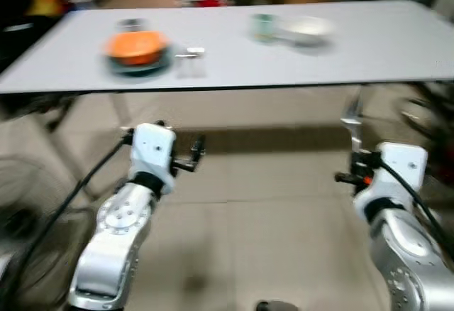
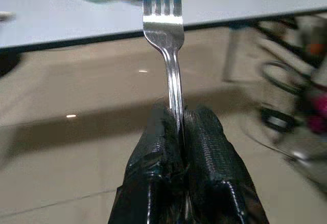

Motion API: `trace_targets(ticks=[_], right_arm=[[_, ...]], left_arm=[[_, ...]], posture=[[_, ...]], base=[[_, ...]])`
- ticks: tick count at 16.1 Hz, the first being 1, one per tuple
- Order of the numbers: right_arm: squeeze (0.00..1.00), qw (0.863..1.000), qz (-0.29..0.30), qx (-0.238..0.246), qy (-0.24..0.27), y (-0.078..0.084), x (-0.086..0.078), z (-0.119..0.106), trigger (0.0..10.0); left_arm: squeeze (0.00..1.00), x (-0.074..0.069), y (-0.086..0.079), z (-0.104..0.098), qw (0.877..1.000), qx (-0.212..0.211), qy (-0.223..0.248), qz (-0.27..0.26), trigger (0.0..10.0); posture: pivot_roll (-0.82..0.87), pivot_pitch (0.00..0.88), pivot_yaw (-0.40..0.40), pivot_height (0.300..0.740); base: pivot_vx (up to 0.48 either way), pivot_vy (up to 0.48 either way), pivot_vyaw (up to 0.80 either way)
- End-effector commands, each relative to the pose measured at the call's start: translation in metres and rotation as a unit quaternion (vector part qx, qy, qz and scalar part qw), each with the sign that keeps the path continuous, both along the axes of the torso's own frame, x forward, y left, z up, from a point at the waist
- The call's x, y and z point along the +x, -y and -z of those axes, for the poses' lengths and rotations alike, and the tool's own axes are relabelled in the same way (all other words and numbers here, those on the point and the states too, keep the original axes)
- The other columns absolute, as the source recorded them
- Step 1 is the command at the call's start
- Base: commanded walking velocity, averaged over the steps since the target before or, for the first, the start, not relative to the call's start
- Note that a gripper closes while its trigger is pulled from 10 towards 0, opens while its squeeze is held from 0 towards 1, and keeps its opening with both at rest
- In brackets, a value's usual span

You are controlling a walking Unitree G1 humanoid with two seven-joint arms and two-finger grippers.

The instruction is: Setting the table

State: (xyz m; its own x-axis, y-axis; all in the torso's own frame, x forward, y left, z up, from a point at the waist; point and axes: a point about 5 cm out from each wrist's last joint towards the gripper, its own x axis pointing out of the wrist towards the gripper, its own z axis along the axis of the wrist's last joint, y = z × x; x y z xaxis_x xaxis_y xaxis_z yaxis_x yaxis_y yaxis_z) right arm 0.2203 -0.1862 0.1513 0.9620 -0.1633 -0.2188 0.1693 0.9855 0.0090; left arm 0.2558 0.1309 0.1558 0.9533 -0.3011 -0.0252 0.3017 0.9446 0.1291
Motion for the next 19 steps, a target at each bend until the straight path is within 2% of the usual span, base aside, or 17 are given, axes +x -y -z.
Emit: trace_targets(ticks=[1,5,17,19], right_arm=[[0.0,1.0,-0.008,0.004,0.009,-0.0044,0.0016,-0.0032,10.0],[0.0,1.0,-0.01,0.001,0.014,-0.0045,0.0027,-0.006,10.0],[0.0,0.999,-0.028,-0.005,0.022,-0.007,0.0056,-0.0087,10.0],[0.0,0.998,-0.047,0.016,0.03,-0.0106,0.0102,-0.0109,10.0]], left_arm=[[0.0,-0.0006,-0.0018,-0.0038,1.0,0.0,0.009,0.002,10.0],[0.0,-0.0006,0.0034,-0.0041,1.0,-0.005,0.01,0.013,10.0],[0.0,0.0004,0.0027,-0.0033,1.0,-0.009,0.006,0.011,10.0],[0.0,0.0007,0.0031,-0.0038,1.0,-0.012,0.007,0.012,10.0]], posture=[[0.04,0.0,0.046,0.74],[0.04,0.0,0.046,0.74],[0.03,0.0,0.046,0.74],[0.03,0.0,0.046,0.74]], base=[[0.0,0.0,-0.8],[0.279,0.0,-0.8],[0.322,0.0,0.0],[0.332,0.0,0.0]])
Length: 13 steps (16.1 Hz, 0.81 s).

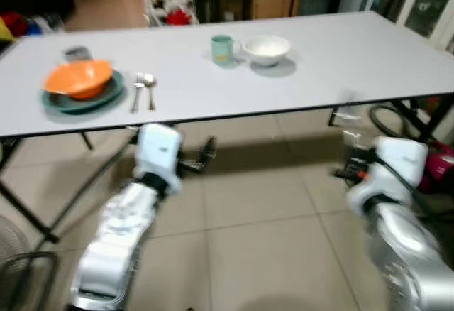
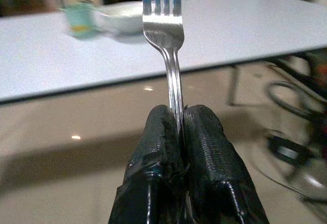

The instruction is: Setting the table

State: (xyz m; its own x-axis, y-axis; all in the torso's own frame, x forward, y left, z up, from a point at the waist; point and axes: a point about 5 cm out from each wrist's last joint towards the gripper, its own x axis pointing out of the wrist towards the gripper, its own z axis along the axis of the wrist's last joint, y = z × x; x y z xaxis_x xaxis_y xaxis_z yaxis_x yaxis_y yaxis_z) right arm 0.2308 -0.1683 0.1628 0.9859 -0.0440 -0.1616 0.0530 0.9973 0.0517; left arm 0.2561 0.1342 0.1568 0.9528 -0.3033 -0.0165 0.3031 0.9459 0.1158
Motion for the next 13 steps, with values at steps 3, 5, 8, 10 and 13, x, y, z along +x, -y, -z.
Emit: trace_targets(ticks=[3,5,8,10,13], right_arm=[[0.0,0.999,-0.034,-0.009,0.0,-0.003,0.002,-0.001,10.0],[0.0,0.999,-0.037,-0.01,-0.001,-0.004,0.002,0.0,10.0],[0.0,0.999,-0.05,-0.012,-0.003,-0.005,0.002,-0.001,10.0],[0.0,0.998,-0.061,-0.016,-0.006,-0.008,0.002,0.0,10.0],[0.0,0.997,-0.07,-0.011,-0.012,-0.01,0.002,0.002,10.0]], left_arm=[[0.0,0.0,0.007,-0.003,1.0,-0.006,0.004,0.01,10.0],[0.0,0.0,0.007,-0.003,1.0,-0.006,0.004,0.01,10.0],[0.0,0.001,0.007,-0.003,1.0,-0.007,0.003,0.013,10.0],[0.0,0.001,0.008,-0.003,1.0,-0.007,0.003,0.015,10.0],[0.0,0.002,0.007,-0.003,1.0,-0.006,0.003,0.015,10.0]], posture=[[0.04,0.0,0.043,0.74],[0.04,0.0,0.043,0.74],[0.03,0.0,0.046,0.74],[0.03,0.0,0.046,0.74],[0.03,0.0,0.046,0.74]], base=[[0.343,0.0,0.0],[0.356,0.0,0.0],[0.355,0.0,0.0],[0.354,0.0,0.0],[0.358,0.0,0.0]])
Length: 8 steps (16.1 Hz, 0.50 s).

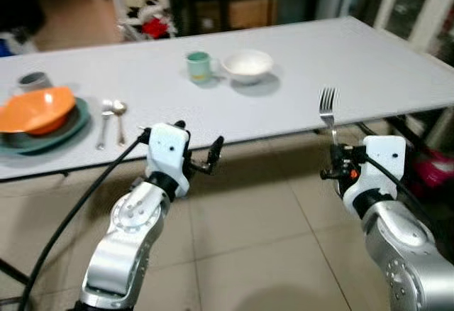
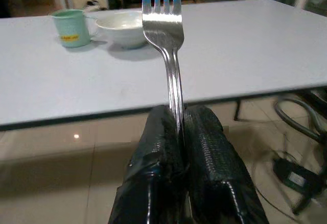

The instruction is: Setting the table

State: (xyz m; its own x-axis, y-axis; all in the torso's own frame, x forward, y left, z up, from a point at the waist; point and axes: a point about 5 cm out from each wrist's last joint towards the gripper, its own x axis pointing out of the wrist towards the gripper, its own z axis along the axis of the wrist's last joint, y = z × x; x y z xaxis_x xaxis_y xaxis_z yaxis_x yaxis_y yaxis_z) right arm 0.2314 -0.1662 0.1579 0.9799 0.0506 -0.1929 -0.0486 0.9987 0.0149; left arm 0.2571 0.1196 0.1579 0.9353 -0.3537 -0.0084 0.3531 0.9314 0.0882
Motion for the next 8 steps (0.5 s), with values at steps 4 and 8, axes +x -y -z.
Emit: trace_targets(ticks=[4,8], right_arm=[[0.0,0.998,-0.056,0.023,-0.016,-0.014,0.002,0.001,10.0],[0.0,0.996,-0.085,0.022,-0.03,-0.022,0.002,0.006,10.0]], left_arm=[[0.0,0.001,-0.008,-0.002,1.0,0.009,0.004,-0.014,10.0],[0.0,-0.001,-0.011,-0.002,1.0,0.013,0.005,-0.017,10.0]], posture=[[0.04,0.0,0.044,0.74],[0.05,0.0,0.038,0.74]], base=[[0.355,0.0,0.0],[0.356,0.0,0.73]])
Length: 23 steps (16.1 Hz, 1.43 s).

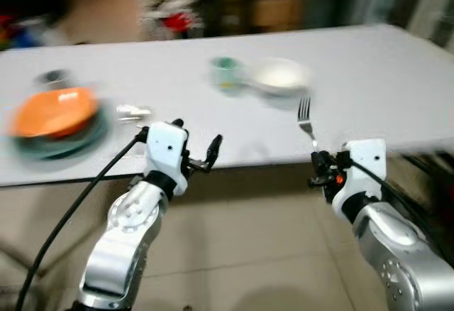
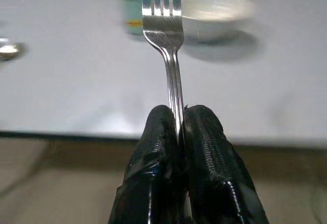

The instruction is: Setting the table

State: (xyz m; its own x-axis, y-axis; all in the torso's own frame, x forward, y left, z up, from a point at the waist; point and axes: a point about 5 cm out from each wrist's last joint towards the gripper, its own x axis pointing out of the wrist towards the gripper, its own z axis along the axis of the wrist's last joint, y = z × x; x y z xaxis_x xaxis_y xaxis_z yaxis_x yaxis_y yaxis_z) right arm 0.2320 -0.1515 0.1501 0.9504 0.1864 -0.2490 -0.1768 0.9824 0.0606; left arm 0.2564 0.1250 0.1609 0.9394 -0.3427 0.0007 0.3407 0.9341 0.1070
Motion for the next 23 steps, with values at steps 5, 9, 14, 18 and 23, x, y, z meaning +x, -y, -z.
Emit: trace_targets(ticks=[5,9,14,18,23], right_arm=[[0.0,1.0,-0.021,0.008,-0.011,-0.008,0.002,0.003,10.0],[0.0,1.0,-0.023,0.001,-0.019,-0.01,0.004,0.007,10.0],[0.0,1.0,-0.014,-0.003,-0.026,-0.008,0.004,0.009,10.0],[0.0,1.0,-0.002,-0.006,-0.024,-0.006,0.004,0.01,10.0],[0.0,1.0,0.001,-0.003,-0.026,-0.007,0.006,0.01,10.0]], left_arm=[[0.0,-0.001,-0.006,0.001,1.0,0.01,-0.003,-0.004,10.0],[0.0,-0.002,-0.006,0.002,1.0,0.014,-0.004,0.003,10.0],[0.0,-0.003,-0.003,0.004,1.0,0.021,-0.011,0.011,10.0],[0.0,0.0,-0.002,0.003,1.0,0.017,-0.009,0.01,10.0],[0.0,0.001,-0.003,0.002,1.0,0.015,-0.011,0.01,10.0]], posture=[[0.05,0.0,0.047,0.74],[0.06,0.0,0.046,0.74],[0.06,0.0,0.048,0.74],[0.05,0.0,0.062,0.74],[0.05,0.0,0.064,0.74]], base=[[0.353,0.0,0.0],[0.349,0.0,0.0],[0.194,0.0,0.0],[0.0,0.0,0.0],[0.0,0.309,0.0]])
